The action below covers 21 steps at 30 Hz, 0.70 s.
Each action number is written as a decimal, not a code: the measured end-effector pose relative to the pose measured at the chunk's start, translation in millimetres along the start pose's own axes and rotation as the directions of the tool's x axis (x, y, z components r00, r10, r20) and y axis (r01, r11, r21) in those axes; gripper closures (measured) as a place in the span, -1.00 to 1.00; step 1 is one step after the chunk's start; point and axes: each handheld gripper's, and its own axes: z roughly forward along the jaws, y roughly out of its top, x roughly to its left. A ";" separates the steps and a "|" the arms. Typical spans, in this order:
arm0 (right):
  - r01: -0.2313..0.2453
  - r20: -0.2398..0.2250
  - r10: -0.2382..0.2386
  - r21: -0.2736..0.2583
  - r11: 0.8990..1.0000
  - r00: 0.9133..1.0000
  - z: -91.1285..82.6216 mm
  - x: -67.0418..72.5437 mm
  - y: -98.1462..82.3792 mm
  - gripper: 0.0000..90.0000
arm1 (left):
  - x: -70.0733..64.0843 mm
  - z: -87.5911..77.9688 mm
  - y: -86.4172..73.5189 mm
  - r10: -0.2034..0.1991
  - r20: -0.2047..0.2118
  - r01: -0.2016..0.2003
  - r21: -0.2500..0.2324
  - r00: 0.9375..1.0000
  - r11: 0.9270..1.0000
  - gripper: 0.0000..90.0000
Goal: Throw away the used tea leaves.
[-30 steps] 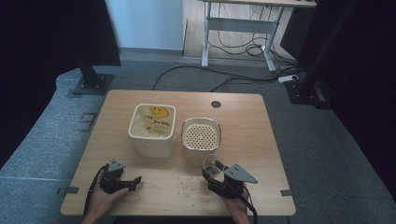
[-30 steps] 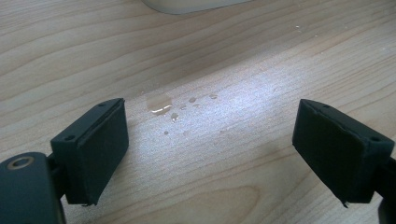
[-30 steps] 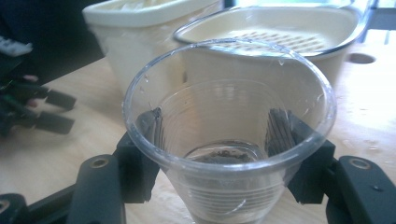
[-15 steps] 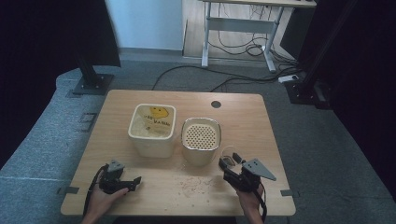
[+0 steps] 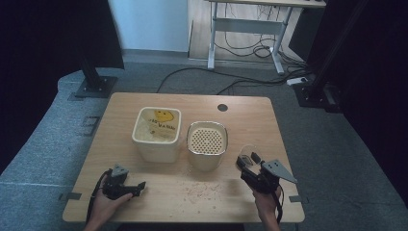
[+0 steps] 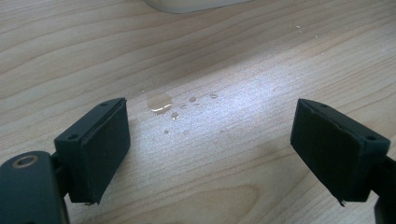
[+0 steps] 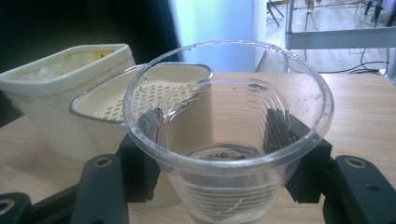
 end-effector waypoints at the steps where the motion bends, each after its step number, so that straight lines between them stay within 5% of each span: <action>1: 0.002 0.007 -0.002 0.000 1.000 1.000 0.5 -1.1 1.8 -0.13 | 0.1 -0.1 0.3 -0.001 0.000 0.001 -0.001 1.000 1.000 -0.73; 7: -0.001 0.032 0.001 -0.017 1.000 0.999 4.2 -6.9 14.3 -0.13 | 0.6 0.0 0.6 -0.002 0.003 0.002 0.001 1.000 1.000 -0.73; 21: 0.083 0.059 -0.082 -0.005 0.997 0.995 19.1 0.7 39.6 -0.11 | 1.1 -0.7 -0.2 0.001 0.006 -0.001 0.005 1.000 1.000 -0.73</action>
